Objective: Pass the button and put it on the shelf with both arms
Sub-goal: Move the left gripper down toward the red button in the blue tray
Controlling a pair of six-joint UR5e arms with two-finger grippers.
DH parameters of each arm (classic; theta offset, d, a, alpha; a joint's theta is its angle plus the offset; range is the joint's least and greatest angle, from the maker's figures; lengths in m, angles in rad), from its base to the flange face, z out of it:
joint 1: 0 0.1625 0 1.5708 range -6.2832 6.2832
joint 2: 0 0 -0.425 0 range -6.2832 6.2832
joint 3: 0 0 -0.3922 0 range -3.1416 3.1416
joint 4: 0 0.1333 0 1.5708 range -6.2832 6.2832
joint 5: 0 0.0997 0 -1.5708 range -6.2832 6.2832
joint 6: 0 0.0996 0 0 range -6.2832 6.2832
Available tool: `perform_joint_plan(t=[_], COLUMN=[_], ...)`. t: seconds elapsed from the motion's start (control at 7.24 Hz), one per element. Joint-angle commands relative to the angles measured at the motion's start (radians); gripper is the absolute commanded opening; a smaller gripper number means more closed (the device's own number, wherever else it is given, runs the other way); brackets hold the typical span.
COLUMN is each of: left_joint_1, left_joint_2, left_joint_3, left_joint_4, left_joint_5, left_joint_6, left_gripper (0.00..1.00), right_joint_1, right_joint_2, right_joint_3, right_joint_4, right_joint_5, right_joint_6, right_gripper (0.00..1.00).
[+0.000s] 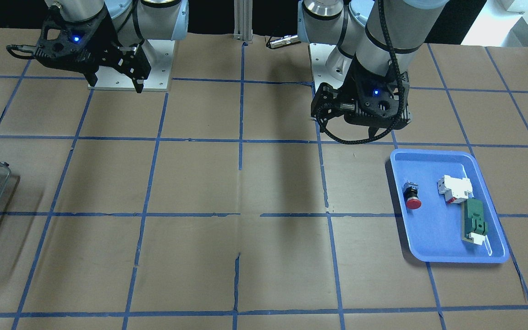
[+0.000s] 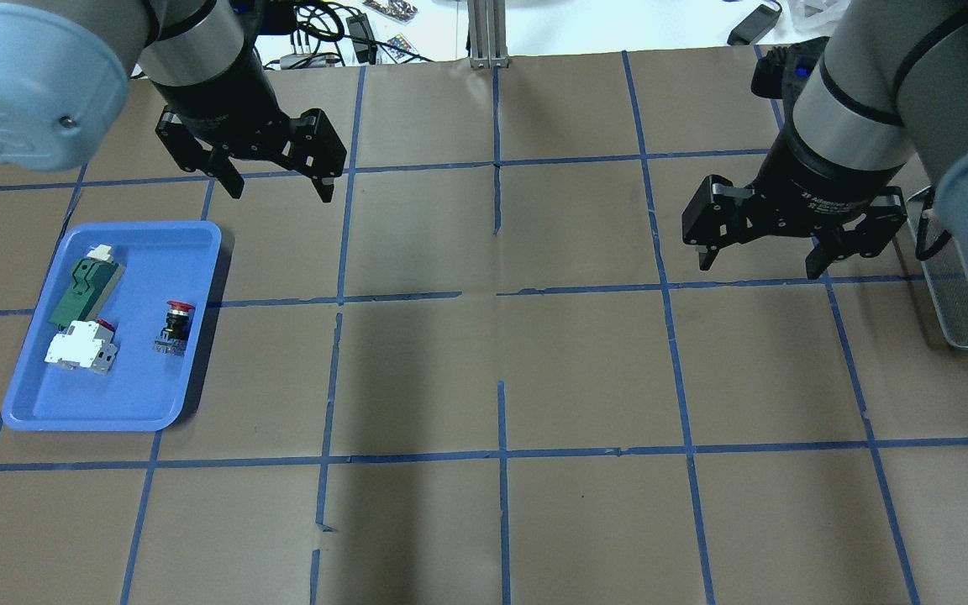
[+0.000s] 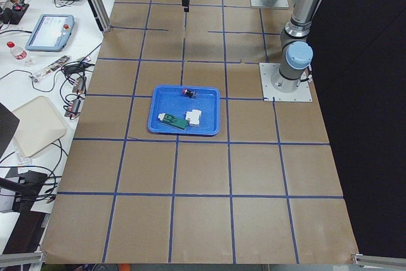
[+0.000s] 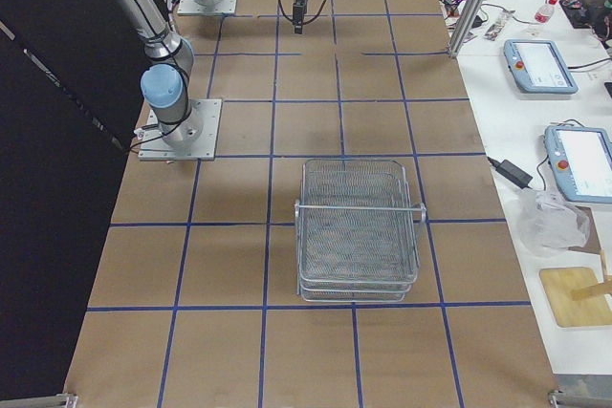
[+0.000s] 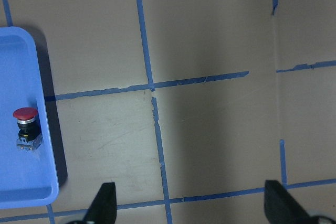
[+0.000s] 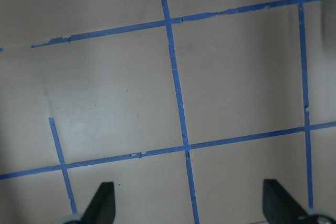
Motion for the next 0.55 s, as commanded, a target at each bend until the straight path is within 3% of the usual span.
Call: perform_joint_plan(t=[0.0, 0.28, 0.41], left_joint_1=[0.001, 0.049, 0.139], left_joint_2=[0.009, 0.024, 0.021], left_joint_3=[0.004, -0.002, -0.022], left_joint_4=[0.002, 0.008, 0.025], left_joint_5=[0.010, 0.073, 0.076], left_joint_6=[0.008, 0.035, 0.146], left_gripper=[1.00, 1.00, 1.00], right_joint_1=[-0.003, -0.003, -0.003], right_joint_2=[0.000, 0.001, 0.012], right_joint_3=[0.002, 0.003, -0.004], right_joint_4=[0.002, 0.001, -0.001], right_joint_5=[-0.001, 0.003, 0.006], right_joint_6=[0.001, -0.004, -0.008], right_gripper=[1.00, 1.00, 1.00])
